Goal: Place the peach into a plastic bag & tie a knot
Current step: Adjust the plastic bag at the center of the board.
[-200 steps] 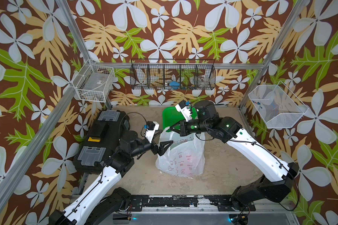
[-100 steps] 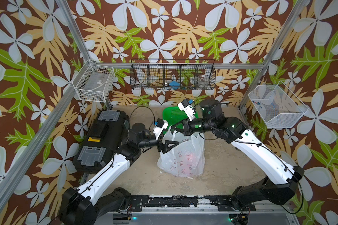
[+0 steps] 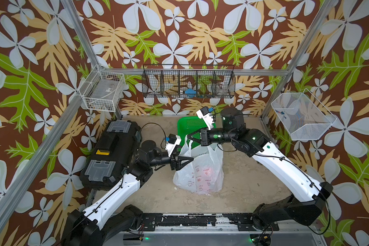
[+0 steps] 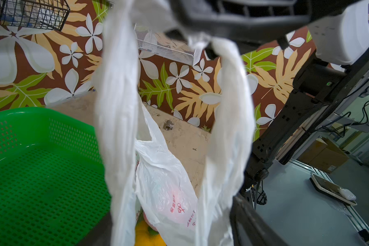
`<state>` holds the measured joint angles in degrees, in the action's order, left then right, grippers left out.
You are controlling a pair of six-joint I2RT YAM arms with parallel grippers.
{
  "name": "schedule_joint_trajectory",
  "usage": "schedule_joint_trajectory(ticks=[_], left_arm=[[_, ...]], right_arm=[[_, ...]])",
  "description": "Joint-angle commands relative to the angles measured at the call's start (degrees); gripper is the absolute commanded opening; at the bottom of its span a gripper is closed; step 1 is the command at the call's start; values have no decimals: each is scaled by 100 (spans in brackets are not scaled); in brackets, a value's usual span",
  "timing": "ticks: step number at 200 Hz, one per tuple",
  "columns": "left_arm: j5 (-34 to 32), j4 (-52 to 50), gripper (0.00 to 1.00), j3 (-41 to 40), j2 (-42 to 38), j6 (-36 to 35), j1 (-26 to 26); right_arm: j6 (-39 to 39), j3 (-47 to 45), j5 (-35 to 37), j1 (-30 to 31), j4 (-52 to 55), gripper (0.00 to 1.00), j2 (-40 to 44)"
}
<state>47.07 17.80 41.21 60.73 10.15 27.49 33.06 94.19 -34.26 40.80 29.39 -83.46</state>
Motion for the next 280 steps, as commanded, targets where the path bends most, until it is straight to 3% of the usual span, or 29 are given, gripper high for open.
schedule_joint_trajectory(ticks=[1,13,79,95,104,140,155,174,191,223,280], left_arm=[[-10,418,72,63,119,33,-6],[7,605,67,62,220,126,-6],[-11,1014,17,-35,361,268,-6],[-75,1027,0,-34,382,276,-6],[-165,966,0,-34,408,270,-6],[-510,726,0,-113,405,247,-15],[-625,665,0,-100,413,275,-22],[-646,567,0,-44,446,268,-24],[-566,565,0,7,466,290,-24],[-378,615,0,71,466,406,-24],[-162,666,0,19,380,546,-24]], right_arm=[[214,-41,-194,-2,-343,0,40],[236,-42,-197,0,-361,0,49],[333,-90,-229,-23,-486,0,58],[334,-122,-230,-66,-547,0,96],[291,-114,-215,-144,-566,2,147],[-411,-214,24,-961,-207,34,717],[-864,-646,544,-1354,-23,47,1133],[-1440,-1344,1949,-1399,295,64,1682],[-1484,-1662,2637,-1398,615,65,1764],[-601,-1794,2222,-1337,255,61,1443],[657,-2124,2855,-1066,-480,51,1006]])
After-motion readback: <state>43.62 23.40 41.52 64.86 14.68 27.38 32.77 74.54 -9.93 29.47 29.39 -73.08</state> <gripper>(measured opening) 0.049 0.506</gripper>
